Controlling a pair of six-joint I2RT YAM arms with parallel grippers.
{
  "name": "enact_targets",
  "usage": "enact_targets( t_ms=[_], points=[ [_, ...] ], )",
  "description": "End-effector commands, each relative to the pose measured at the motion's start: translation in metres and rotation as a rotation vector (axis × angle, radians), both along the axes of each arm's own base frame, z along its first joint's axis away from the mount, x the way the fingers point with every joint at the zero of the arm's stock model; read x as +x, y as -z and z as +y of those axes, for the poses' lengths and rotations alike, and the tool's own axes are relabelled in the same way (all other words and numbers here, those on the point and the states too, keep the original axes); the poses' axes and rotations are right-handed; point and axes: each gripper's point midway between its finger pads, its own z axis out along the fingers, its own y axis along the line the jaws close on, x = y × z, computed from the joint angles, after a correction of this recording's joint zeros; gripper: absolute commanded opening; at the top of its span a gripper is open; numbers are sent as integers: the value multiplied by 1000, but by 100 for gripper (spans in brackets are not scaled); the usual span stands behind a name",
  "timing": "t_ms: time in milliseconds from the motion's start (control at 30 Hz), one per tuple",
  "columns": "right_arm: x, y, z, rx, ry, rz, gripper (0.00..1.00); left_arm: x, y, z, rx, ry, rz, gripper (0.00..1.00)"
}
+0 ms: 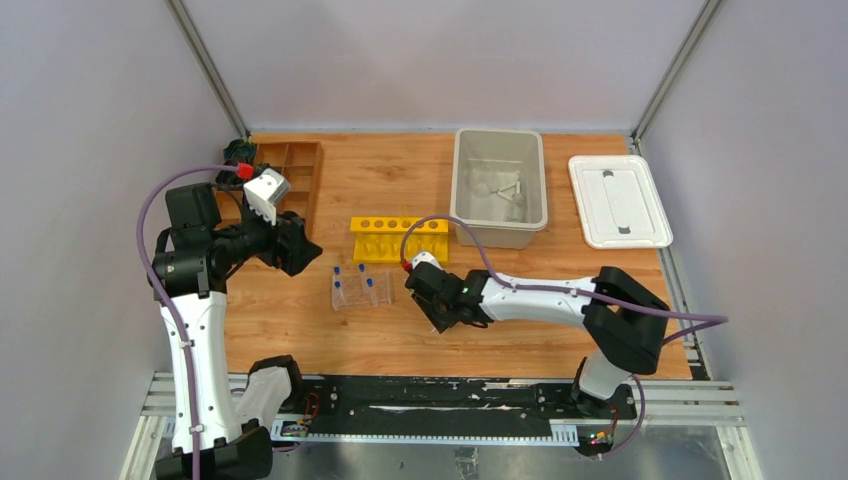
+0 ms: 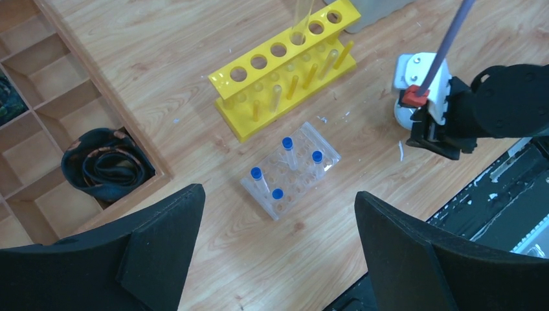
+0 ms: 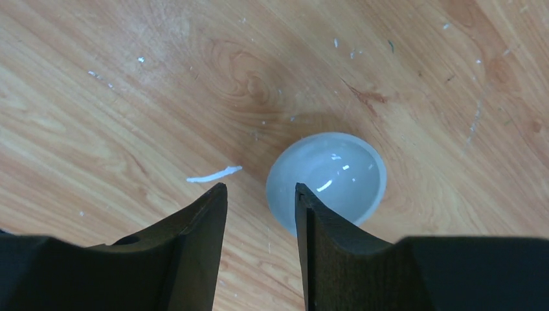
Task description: Organize the chemistry lab equipment
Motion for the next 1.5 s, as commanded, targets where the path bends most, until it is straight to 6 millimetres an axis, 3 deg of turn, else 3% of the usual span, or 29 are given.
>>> enact_targets(
  t_ms=[0,200,300,400,667,867,967,1100,1167,1267,1467],
  points=[
    [9,6,12,-21,2,-30,45,0,-9,1,4,-9,-19,92],
    [8,25,5,-69,31,-12,34,-1,-6,2,8,-11,-16,92],
    [10,21,2,-71,40,-31,18,-2,-5,2,11,-9,-18,92],
    [14,4,0,-54,46,-65,1,-2,-6,1,11,-9,-21,92],
    [22,-92,-5,78,40,-188,0,-4,-13,-1,6,0,-42,91],
    [38,-190,-24,261,84,-313,0,-4,-14,-2,5,3,-46,91],
    [54,-238,-38,364,127,-335,0,-4,-15,-2,4,5,-47,91],
    [86,-284,-54,455,178,-370,0,-5,-16,-2,3,7,-51,91],
    [107,-290,-59,467,207,-361,0,-4,-16,-2,3,6,-50,91],
    [139,-283,-60,479,244,-309,0,-4,-15,-2,3,5,-48,91],
    [197,-231,-55,460,303,-172,0,-4,-14,0,18,-1,-53,90]
  ],
)
